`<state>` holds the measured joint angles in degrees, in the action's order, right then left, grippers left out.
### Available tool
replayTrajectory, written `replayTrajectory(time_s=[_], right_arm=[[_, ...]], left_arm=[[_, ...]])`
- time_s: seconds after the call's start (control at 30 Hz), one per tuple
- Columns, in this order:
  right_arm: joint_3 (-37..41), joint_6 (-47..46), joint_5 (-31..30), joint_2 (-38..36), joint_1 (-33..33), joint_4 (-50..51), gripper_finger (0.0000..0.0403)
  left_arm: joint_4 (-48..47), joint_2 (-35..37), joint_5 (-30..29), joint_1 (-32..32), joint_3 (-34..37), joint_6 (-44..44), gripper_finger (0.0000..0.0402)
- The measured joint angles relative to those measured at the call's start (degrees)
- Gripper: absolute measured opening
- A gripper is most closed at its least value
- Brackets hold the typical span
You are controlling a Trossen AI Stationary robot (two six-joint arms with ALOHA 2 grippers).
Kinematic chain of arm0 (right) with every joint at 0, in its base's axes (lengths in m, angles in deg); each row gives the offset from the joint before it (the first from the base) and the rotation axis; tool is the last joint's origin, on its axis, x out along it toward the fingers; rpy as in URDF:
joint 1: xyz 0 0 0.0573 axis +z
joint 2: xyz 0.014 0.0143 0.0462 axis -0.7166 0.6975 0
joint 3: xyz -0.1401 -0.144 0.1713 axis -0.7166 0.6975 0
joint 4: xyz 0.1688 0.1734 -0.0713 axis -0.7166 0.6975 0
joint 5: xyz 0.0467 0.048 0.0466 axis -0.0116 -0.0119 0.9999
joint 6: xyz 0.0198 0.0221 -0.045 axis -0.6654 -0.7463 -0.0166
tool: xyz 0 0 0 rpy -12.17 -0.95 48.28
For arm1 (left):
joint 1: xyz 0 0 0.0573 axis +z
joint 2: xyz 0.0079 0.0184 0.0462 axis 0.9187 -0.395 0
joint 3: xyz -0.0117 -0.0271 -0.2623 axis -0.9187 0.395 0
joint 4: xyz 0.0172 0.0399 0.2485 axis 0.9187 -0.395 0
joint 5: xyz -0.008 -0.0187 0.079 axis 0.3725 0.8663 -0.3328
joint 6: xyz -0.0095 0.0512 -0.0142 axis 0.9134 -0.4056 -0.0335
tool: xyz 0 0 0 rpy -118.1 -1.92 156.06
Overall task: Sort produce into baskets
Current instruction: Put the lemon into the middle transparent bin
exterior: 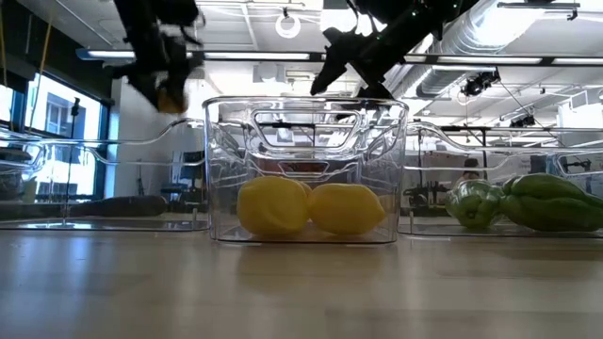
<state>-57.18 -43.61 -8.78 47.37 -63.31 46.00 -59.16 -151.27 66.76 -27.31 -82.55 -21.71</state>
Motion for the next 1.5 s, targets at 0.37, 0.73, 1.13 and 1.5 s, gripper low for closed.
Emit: replayTrajectory(time_s=[0.37,0.73,1.13,1.5], right_arm=[[0.0,1.5,-2.7,-1.9,-0.4,-7.8,0.0355],[0.0,11.0,-2.8,-19.5,-2.8,-0.3,0.0355],[0.0,11.0,-2.6,-24.0,-0.3,8.6,0.0355],[0.0,6.4,-2.1,-23.7,8.8,9.0,0.0355]], left_arm=[[18.8,-2.1,4.3,-25.7,0.0,8.2,0.0209],[40.2,-19.8,13.2,-36.9,0.0,4.1,0.0209],[42.2,-23.7,16.1,-40.0,0.0,10.1,0.0209],[41.9,-23.7,22.0,-39.9,0.0,5.6,0.024]])
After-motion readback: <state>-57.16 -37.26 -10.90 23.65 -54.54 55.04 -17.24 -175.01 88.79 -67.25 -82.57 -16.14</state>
